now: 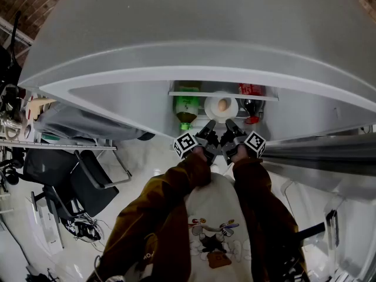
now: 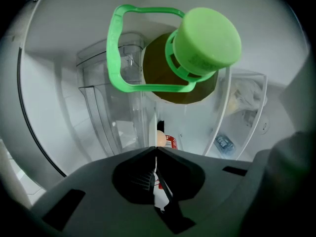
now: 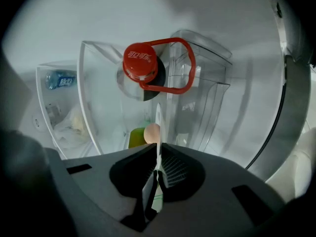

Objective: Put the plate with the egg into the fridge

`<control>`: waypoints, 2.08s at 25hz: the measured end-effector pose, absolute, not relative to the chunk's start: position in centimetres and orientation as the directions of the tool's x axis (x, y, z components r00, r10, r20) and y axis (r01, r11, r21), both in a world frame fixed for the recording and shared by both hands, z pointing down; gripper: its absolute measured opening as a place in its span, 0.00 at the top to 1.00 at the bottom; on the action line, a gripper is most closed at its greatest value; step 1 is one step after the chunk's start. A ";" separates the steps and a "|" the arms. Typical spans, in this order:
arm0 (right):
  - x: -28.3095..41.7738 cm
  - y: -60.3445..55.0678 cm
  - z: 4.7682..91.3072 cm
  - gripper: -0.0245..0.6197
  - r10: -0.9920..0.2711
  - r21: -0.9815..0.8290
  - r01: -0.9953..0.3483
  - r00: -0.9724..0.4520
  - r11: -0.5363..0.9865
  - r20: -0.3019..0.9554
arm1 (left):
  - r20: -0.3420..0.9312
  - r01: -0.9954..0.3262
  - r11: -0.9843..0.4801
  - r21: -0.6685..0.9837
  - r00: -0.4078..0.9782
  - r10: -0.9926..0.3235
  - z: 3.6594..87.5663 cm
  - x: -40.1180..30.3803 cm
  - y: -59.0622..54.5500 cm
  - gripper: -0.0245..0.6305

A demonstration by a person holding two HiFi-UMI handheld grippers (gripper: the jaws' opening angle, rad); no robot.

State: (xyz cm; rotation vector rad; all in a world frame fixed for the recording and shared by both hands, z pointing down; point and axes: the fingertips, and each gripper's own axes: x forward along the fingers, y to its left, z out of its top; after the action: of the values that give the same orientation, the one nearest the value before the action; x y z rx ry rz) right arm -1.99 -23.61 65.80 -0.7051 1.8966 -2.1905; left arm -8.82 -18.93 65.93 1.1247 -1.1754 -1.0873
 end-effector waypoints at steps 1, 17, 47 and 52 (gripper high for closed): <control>-2.0 -23.6 65.8 0.94 -0.413 -0.969 -0.177 -0.880 -0.175 0.235 | 0.117 0.044 0.120 0.992 0.075 -0.990 66.0 -8.9 -19.0 0.95; -2.2 -22.8 65.6 0.94 -0.380 -0.961 -0.223 -0.885 -0.161 0.269 | 0.108 0.042 0.111 0.993 0.071 -0.992 65.8 -9.2 -19.4 0.95; -6.2 -26.1 66.9 0.94 -0.346 -0.959 -0.232 -0.897 -0.163 0.276 | 0.121 -0.006 0.122 0.993 0.116 -0.986 65.1 -8.9 -17.3 0.95; -6.7 -26.6 66.6 0.94 -0.353 -0.960 -0.236 -0.894 -0.151 0.275 | 0.121 -0.003 0.122 0.993 0.118 -0.986 65.1 -8.9 -17.2 0.95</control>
State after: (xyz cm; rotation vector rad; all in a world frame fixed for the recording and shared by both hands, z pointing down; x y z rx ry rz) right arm -6.67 -26.59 66.64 -0.6939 1.9912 -2.2178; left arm -8.90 -17.22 65.09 1.1703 -1.1745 -1.0353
